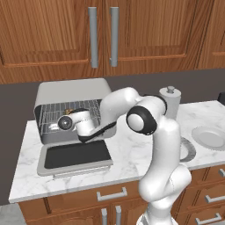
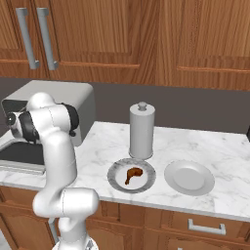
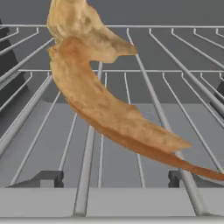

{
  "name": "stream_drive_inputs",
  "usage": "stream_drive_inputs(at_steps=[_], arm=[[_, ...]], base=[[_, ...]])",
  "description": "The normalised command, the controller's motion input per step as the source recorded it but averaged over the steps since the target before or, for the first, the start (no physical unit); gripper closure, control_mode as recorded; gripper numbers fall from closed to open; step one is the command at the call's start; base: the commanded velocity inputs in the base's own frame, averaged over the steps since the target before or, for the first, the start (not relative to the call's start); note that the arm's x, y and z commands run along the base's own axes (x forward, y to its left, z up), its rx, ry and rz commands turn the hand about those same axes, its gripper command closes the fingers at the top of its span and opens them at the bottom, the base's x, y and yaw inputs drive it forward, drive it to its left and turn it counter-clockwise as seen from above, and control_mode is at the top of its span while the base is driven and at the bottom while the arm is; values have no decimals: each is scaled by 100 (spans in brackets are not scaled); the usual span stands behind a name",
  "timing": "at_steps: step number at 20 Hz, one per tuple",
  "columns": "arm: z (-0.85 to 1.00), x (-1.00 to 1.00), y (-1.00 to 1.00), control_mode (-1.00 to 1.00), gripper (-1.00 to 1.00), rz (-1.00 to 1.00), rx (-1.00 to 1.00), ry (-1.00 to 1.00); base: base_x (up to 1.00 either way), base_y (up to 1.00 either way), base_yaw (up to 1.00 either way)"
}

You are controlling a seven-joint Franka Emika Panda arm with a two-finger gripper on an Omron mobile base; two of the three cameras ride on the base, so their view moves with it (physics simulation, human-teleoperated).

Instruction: Open the toaster oven door. Place the bread on the top rack in the toaster oven and place the chicken drumstick on the bottom rack.

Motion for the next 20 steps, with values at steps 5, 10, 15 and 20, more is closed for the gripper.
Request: stream_drive_inputs(at_steps=[5, 10, 15, 20], arm=[[-73, 28, 2, -100, -100, 0, -4, 59], [-62, -17, 5, -100, -100, 0, -11, 72], [-37, -85, 8, -100, -100, 0, -6, 49], [-40, -100, 8, -100, -100, 0, -6, 31]], base=[[0, 0, 0], [0, 0, 0], [0, 0, 0], [0, 0, 0]])
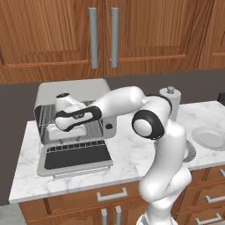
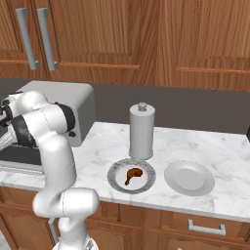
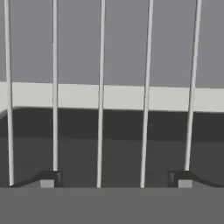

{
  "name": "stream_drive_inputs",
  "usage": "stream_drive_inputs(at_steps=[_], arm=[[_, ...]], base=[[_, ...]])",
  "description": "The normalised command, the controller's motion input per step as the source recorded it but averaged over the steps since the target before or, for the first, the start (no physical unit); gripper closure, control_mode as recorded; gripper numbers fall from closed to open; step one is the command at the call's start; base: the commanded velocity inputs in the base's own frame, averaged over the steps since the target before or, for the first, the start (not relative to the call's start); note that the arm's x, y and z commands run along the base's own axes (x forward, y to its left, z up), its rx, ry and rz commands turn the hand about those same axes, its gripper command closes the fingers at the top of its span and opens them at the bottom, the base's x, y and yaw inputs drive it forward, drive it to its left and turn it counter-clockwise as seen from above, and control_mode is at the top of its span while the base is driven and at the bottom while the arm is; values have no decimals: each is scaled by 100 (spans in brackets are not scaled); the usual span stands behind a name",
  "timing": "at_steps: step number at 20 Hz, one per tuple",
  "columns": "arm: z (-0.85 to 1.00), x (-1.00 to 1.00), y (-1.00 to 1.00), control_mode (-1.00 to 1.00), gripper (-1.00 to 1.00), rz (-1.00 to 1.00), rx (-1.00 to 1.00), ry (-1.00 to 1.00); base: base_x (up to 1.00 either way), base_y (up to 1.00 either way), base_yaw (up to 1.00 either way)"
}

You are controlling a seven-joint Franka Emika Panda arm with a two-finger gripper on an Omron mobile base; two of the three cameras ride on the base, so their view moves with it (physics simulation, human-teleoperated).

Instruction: Open the toaster oven door. Place the bread on the top rack in the toaster oven and place the chicken drumstick on the bottom rack.

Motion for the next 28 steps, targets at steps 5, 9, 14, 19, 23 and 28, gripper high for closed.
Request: stream_drive_inputs(at_steps=[5, 9, 14, 19, 23, 28], arm=[[-18, -100, 0, -100, -100, 0, -3, 19], [-6, -100, -1, -100, -100, 1, -1, 10], [68, -30, -32, -100, -100, 6, 2, -1], [84, -18, -84, -100, -100, 17, 3, -7], [40, -23, -100, -100, -100, 13, 6, -9], [24, -12, -100, -100, -100, 7, 4, -7]], base=[[0, 0, 0], [0, 0, 0], [0, 0, 0], [0, 0, 0], [0, 0, 0], [0, 0, 0]])
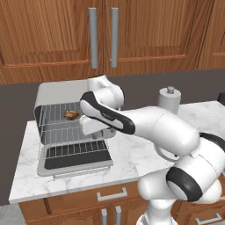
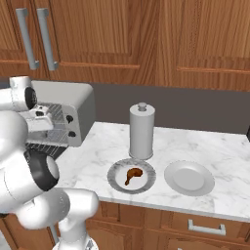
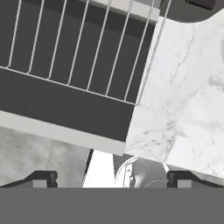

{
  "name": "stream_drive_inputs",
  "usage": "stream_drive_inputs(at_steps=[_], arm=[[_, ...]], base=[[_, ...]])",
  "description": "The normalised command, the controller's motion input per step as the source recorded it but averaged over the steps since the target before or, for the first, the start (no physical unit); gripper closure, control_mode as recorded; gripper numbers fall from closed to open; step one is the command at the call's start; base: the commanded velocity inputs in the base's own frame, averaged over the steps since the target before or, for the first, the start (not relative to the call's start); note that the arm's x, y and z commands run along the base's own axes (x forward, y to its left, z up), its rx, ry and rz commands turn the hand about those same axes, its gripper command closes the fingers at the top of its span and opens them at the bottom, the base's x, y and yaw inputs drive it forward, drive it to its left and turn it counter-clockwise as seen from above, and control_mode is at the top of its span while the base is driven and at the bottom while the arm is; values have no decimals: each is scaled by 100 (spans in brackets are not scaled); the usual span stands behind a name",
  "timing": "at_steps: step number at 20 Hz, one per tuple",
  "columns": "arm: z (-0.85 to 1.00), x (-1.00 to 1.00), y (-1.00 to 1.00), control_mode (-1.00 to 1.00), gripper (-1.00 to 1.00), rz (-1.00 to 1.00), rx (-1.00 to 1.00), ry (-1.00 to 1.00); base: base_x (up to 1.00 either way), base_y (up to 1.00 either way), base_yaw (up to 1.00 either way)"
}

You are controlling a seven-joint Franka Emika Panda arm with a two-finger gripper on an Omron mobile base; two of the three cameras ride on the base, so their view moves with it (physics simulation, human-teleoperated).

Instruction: Open the toaster oven door. Place the bread on the top rack in the toaster oven and place the chicken drumstick on the bottom rack.

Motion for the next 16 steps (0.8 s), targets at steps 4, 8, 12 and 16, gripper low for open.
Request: stream_drive_inputs(at_steps=[4, 8, 12, 16], arm=[[13, 0, -100, -100, -100, 7, 5, -5], [6, 0, -100, -100, -100, 4, 6, -1], [0, 1, -100, -100, -100, 1, 7, 0], [0, 8, -100, -100, -100, 0, 8, 0]], base=[[0, 0, 0], [0, 0, 0], [0, 0, 0], [0, 0, 0]])
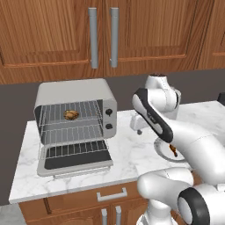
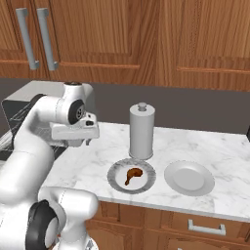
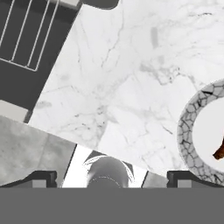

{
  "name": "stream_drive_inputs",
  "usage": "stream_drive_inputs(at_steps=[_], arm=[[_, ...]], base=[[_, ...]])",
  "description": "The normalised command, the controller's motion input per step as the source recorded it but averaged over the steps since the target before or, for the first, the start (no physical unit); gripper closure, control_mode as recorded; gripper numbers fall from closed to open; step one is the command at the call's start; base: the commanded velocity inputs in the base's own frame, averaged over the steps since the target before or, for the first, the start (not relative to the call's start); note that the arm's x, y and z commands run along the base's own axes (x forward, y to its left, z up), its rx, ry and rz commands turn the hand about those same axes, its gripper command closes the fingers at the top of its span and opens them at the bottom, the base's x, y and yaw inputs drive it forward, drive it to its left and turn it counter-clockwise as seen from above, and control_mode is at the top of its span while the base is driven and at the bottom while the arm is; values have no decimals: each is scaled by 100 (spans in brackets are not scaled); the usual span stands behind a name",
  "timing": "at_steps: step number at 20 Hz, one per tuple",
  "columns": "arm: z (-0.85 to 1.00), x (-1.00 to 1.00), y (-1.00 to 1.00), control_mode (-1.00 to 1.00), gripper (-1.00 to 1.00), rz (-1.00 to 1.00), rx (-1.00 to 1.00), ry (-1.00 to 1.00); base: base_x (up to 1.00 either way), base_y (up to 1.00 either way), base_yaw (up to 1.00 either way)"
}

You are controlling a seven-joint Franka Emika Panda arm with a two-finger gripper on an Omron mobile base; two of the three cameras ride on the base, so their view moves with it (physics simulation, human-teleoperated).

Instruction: Open the toaster oven door. Place the bread on the top rack in the toaster oven and place the chicken drumstick on the bottom rack.

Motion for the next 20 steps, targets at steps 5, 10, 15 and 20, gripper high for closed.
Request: stream_drive_inputs(at_steps=[5, 10, 15, 20], arm=[[-11, 9, -100, -100, -100, -1, 5, 1], [-66, 12, -96, -100, -100, -11, 0, 12], [-96, 8, -69, -100, -100, -14, 0, 13], [-74, 19, -19, -100, -100, -8, 0, 9]], base=[[0, 0, 0], [0, 0, 0], [0, 0, 0], [0, 0, 0]])
